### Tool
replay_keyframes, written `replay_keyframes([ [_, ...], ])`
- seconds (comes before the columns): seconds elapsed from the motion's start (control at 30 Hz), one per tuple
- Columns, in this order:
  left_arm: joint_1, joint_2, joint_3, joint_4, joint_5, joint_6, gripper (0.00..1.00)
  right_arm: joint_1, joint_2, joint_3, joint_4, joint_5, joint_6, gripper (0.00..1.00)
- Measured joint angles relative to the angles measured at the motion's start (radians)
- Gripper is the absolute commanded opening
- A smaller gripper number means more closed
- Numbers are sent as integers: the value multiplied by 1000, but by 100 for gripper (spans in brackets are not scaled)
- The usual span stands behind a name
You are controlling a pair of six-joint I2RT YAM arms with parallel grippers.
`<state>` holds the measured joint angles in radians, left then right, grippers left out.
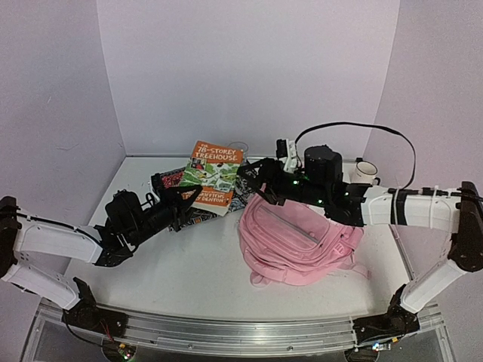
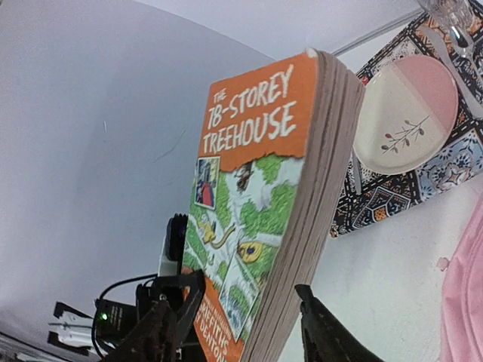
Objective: Pack the student bag
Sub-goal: Pass from the right arm to the left, then pick up the largest pocket of the bag from the student bag.
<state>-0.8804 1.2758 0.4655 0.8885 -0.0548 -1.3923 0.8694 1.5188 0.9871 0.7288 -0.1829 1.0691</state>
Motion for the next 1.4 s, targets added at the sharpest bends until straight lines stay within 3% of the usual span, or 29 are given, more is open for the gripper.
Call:
replay_keyframes([
  [0.13, 32, -1, -36, -2, 0, 1, 0, -4, -57, 2, -106, -17, -106, 98],
  [0.57, 178, -6, -62, -174, 166, 20, 0, -76, -146, 32, -655, -47, -550, 98],
  [0.77, 226, -53, -62, -295, 232, 54, 0, -58, -125, 93, -896, 44, -748, 94],
  [1.03, 338, -80, -62, -360, 318, 75, 0, 64, 35, 190, -1054, 167, -887, 89],
  [1.4, 374, -66, -62, -420, 414, 120, 0, 148, 203, 283, -1147, 274, -958, 64],
])
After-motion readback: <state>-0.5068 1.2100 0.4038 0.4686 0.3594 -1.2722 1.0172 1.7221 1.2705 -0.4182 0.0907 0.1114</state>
